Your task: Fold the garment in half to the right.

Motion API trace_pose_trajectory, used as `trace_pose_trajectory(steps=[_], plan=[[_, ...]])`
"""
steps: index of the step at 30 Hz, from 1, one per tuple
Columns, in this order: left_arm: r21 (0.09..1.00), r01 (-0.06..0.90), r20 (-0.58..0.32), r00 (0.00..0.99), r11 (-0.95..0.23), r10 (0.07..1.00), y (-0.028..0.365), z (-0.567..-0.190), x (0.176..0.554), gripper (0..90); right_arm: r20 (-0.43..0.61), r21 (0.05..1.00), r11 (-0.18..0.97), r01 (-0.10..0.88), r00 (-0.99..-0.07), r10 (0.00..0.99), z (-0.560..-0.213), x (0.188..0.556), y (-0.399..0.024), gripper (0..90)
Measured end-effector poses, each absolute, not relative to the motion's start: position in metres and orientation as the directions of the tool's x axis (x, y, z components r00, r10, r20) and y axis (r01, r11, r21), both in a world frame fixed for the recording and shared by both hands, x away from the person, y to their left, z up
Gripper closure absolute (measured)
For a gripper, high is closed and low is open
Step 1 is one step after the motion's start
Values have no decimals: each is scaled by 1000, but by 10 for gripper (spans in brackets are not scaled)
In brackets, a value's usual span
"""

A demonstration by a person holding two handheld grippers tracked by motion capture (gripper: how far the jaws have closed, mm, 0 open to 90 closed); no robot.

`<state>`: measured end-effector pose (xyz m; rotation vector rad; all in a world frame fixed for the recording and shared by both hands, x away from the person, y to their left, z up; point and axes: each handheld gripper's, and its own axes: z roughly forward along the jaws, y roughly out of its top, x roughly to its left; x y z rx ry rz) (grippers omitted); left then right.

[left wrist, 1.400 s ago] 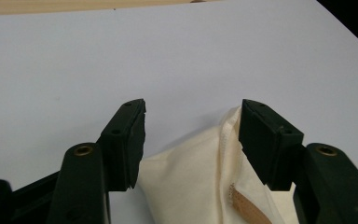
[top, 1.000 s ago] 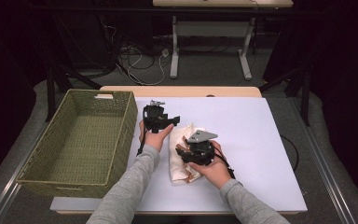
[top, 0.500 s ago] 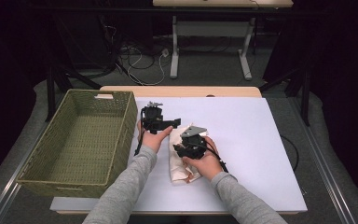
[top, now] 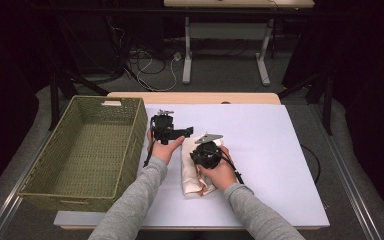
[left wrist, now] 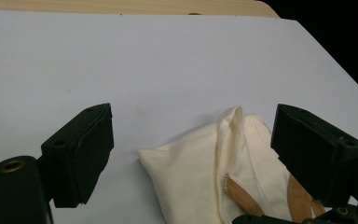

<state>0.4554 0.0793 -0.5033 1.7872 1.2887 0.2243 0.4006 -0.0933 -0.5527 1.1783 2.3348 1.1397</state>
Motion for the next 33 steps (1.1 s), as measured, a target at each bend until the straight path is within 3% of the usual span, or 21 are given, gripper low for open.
trace_pose_trajectory(steps=[5, 33], plan=[[737, 673, -331, 442, -65, 834, 78, -504, 455, 137, 118, 735, 351, 581, -618, 777, -551, 402, -97, 897], [740, 666, -316, 464, -91, 828, 76, -504, 455, 153, 250, 770, 196, 607, -570, 783, -525, 396, -154, 900]])
